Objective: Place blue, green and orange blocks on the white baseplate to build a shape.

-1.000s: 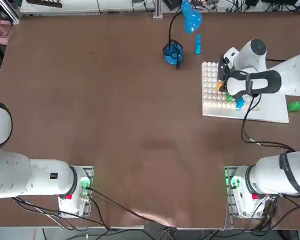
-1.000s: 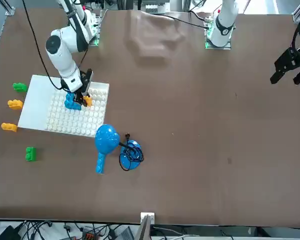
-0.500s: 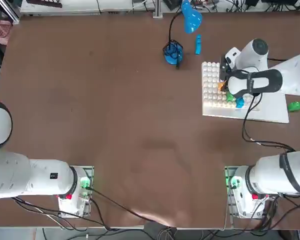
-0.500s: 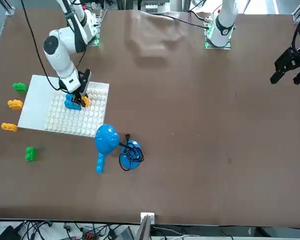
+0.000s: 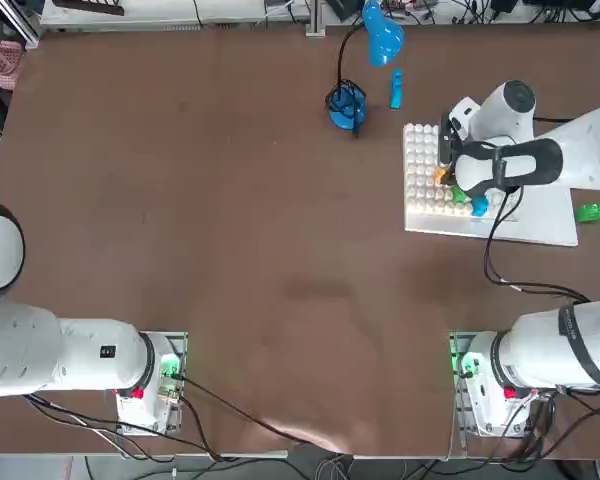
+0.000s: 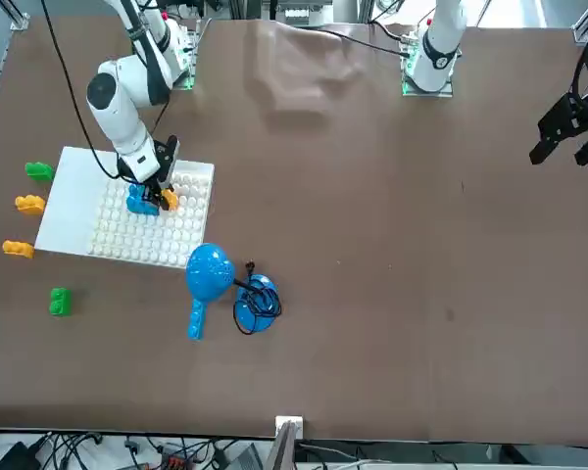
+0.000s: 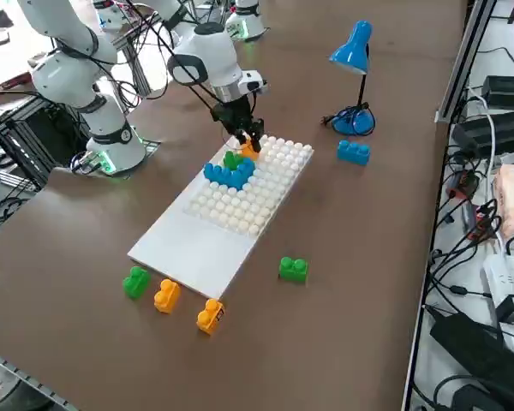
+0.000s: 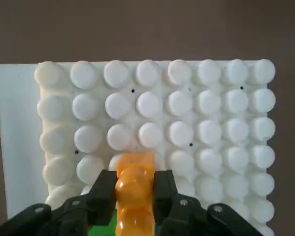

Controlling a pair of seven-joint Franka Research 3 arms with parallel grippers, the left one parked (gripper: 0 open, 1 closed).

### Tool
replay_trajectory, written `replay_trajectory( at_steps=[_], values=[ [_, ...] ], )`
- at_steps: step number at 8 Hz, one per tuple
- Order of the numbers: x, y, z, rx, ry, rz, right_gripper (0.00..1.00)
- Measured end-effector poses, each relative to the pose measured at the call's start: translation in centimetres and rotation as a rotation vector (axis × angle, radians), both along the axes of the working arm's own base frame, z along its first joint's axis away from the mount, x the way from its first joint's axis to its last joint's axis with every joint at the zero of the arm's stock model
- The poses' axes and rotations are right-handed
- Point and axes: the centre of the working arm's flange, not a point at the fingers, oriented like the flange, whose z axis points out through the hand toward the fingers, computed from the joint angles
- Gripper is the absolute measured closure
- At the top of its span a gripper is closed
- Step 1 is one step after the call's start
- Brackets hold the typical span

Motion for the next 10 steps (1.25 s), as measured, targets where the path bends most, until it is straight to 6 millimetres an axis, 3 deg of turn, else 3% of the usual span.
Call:
replay_trajectory(
  at_steps=[5,10],
  values=[
    [0.2,0.0,-0.1,-0.003,0.005,0.021,0.63],
    [2.6,0.0,0.1,-0.011,0.106,0.028,0.63]
  ],
)
